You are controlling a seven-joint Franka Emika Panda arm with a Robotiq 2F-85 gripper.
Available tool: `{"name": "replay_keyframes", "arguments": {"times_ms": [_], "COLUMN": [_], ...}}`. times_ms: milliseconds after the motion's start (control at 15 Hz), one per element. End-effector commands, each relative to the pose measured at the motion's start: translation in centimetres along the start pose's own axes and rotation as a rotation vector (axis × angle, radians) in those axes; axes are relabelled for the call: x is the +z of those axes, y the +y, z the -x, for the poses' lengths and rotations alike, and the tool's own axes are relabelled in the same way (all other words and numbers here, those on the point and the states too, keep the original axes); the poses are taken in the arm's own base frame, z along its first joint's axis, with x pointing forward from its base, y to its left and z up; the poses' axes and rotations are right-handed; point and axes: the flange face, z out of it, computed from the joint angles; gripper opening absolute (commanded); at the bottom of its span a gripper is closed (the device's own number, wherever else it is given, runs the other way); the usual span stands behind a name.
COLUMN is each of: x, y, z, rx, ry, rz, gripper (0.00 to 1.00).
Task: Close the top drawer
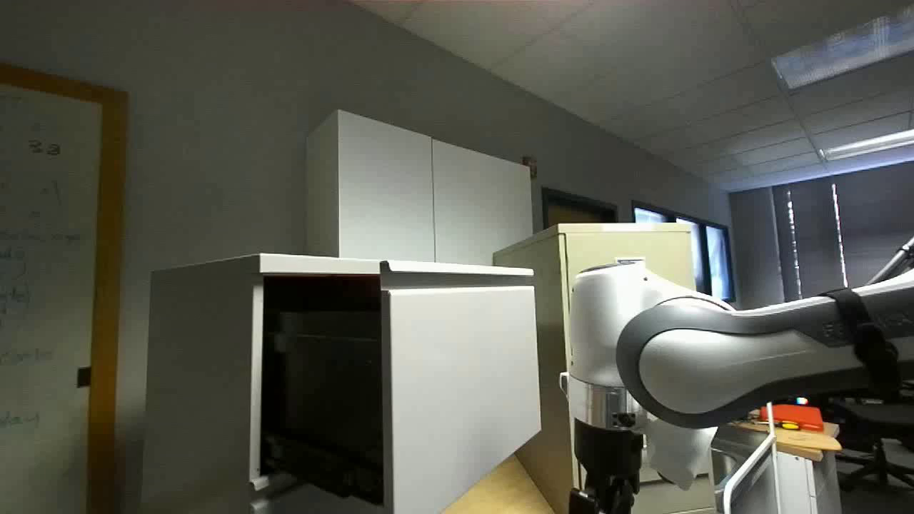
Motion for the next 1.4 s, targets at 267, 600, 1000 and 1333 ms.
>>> {"name": "replay_keyframes", "arguments": {"times_ms": [267,600,1000,1333], "x": [-0.1,-0.1,-0.2,-2.5], "y": [0.0,0.0,0.2,0.7], "z": [0.0,0.0,-0.2,-0.9], "rx": [0.000,0.000,0.010,0.021], "ry": [-0.001,-0.001,0.000,0.054], "rz": [0.000,0.000,-0.002,0.025], "gripper": [1.00,1.00,1.00,1.00]}}
